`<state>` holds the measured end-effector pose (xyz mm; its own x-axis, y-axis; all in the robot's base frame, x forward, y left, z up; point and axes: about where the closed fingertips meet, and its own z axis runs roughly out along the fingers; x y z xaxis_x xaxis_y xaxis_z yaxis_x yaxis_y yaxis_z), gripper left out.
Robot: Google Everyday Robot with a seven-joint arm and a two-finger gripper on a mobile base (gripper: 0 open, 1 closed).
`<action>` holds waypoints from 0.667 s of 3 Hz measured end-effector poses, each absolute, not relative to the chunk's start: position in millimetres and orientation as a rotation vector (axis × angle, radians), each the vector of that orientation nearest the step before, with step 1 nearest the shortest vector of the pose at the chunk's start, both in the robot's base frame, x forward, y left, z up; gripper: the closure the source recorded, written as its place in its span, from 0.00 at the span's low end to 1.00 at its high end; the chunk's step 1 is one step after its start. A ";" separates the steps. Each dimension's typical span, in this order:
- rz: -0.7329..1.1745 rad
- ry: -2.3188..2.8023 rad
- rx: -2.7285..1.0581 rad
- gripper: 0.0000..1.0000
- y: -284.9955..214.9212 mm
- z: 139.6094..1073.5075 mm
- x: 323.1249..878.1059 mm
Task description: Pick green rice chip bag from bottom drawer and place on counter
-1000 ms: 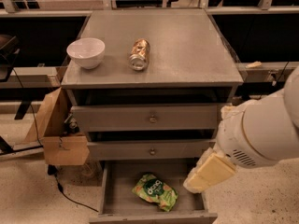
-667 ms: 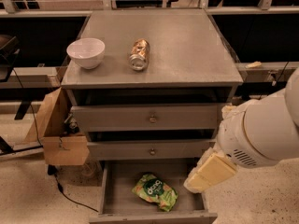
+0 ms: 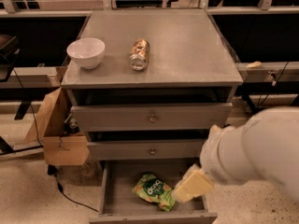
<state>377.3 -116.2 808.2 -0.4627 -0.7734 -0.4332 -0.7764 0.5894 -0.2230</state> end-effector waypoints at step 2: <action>0.293 2.442 -1.171 0.00 -93.2 611.3 369.7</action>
Offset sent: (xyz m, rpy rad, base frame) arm 0.0992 0.0508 -0.3116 0.4390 -0.0353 -0.1385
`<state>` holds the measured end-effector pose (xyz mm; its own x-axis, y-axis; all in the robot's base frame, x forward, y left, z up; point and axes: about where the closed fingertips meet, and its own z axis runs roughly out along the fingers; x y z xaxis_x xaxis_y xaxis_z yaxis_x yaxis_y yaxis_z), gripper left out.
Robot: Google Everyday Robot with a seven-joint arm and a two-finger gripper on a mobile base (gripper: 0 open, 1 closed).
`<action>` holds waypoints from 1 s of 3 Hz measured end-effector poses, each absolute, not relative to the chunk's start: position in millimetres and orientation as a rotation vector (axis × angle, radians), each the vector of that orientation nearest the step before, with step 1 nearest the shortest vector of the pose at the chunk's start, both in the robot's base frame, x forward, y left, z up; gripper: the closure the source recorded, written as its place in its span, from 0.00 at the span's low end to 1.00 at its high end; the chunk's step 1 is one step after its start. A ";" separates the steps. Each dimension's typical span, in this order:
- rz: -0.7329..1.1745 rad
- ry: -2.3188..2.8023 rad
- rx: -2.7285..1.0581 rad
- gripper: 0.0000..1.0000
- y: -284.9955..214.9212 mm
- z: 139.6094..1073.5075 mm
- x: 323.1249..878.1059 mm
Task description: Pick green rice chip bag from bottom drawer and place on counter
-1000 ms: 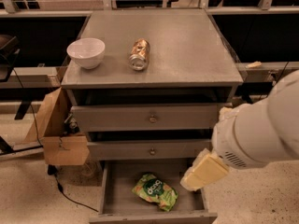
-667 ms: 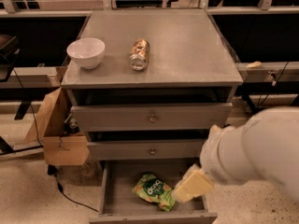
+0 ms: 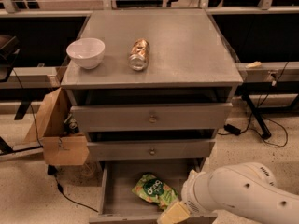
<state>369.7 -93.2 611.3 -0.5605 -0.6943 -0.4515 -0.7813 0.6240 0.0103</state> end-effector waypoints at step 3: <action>0.384 2.450 -1.008 0.00 -72.3 529.6 436.8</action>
Offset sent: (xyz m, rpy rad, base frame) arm 0.0432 0.0056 -0.0532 0.0545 -0.0041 -0.0511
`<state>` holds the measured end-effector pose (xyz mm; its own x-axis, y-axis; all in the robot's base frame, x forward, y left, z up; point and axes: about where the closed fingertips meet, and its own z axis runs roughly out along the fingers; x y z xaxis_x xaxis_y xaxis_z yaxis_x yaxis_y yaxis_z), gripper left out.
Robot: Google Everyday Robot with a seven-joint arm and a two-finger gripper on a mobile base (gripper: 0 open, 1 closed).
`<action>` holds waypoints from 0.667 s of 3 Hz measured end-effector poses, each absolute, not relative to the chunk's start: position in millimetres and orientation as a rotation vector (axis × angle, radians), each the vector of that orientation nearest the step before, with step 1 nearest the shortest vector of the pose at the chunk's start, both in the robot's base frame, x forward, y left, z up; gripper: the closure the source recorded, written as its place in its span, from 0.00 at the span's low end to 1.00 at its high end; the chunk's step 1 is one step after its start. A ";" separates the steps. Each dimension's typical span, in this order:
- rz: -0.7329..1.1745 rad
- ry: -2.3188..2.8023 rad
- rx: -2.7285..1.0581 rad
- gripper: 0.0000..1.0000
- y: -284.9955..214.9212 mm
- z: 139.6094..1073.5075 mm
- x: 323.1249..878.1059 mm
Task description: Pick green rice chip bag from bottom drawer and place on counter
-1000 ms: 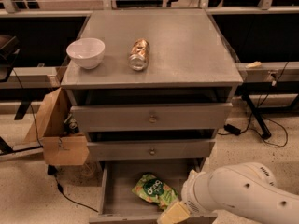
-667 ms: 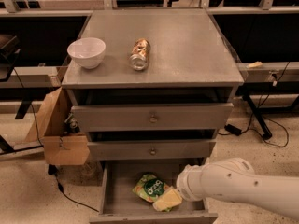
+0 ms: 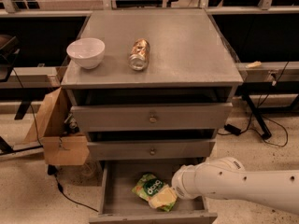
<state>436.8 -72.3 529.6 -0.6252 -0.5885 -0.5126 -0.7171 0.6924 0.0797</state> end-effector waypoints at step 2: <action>0.399 2.398 -0.926 0.00 -79.4 498.9 469.6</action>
Offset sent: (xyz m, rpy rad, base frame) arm 0.0835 -0.0080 -0.1078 0.1253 -0.0923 -0.1233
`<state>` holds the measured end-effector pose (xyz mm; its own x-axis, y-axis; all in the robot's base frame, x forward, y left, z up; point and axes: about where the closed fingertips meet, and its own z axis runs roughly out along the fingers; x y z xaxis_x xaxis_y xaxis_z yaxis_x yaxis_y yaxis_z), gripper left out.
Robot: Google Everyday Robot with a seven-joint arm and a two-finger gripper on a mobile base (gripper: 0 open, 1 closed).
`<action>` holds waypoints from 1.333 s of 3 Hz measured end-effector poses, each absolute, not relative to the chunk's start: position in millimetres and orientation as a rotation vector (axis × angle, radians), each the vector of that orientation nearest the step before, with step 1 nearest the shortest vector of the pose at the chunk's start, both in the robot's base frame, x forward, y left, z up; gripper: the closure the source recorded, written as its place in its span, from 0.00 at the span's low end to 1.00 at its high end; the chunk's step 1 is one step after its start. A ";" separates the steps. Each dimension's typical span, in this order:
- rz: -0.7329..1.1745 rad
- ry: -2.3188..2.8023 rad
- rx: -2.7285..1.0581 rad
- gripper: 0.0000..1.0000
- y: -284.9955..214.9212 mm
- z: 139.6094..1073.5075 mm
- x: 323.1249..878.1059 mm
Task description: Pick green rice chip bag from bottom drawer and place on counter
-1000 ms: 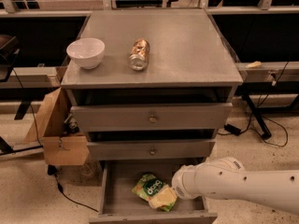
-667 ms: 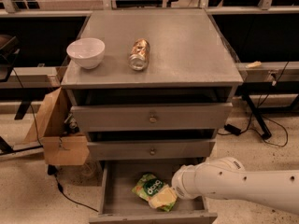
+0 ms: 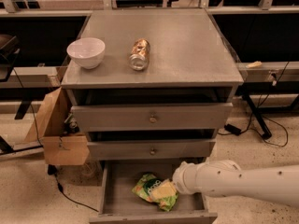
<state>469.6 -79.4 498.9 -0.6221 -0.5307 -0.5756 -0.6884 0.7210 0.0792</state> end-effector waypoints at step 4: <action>0.375 2.665 -0.766 0.00 0.6 277.2 560.4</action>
Offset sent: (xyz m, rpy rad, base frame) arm 0.0902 0.0671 -0.2204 -0.0038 0.2309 -0.1064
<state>560.4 0.6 277.2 -0.7961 -0.4614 -0.3916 -0.5515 0.8195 0.1556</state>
